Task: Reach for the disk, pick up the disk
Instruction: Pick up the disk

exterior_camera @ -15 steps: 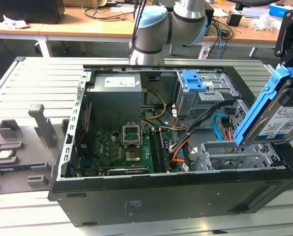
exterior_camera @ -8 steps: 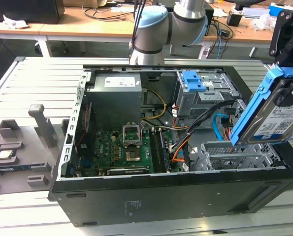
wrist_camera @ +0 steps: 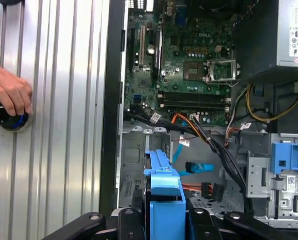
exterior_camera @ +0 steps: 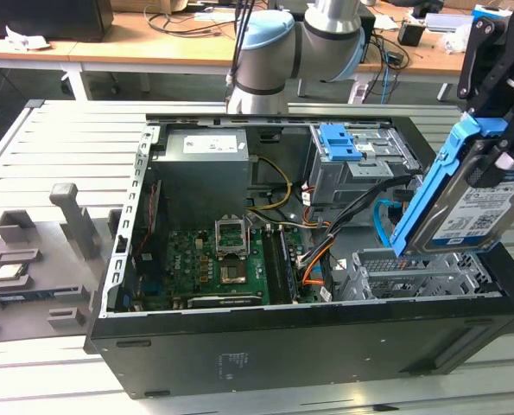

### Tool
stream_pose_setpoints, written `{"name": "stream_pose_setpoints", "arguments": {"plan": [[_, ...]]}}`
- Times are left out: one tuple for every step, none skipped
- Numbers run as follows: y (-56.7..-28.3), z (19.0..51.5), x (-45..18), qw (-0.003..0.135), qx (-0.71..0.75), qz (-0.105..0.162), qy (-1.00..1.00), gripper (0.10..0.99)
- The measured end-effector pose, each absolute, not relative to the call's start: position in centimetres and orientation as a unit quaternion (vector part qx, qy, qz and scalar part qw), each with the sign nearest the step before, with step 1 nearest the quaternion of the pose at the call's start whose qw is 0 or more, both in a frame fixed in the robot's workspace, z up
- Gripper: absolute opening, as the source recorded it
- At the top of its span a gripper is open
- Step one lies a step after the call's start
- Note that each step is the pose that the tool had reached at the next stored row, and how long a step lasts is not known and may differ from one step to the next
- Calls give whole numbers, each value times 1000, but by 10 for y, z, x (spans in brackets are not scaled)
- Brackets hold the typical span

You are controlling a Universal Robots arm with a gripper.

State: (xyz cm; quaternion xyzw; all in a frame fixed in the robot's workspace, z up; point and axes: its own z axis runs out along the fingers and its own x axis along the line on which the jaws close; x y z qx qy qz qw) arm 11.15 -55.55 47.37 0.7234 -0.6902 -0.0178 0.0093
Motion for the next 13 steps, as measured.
{"name": "stream_pose_setpoints", "arguments": {"plan": [[-555, 474, 107, 9, 723, -18, -690, 369], [-555, 474, 104, 9, 723, -18, -690, 369], [-555, 474, 102, 9, 723, -18, -690, 369], [-555, 474, 97, 9, 723, -18, -690, 369], [-555, 474, 94, 9, 723, -18, -690, 369], [-555, 473, 91, 9, 723, -18, -690, 369], [-556, 473, 88, 9, 723, -18, -690, 369], [-556, 474, 88, 9, 723, -18, -690, 369], [-556, 474, 88, 9, 723, -18, -690, 369], [-555, 473, 88, 9, 723, -18, -690, 369], [-555, 473, 88, 9, 723, -18, -690, 369], [-555, 473, 88, 9, 723, -18, -690, 369], [-555, 473, 88, 9, 723, -18, -690, 369]]}}
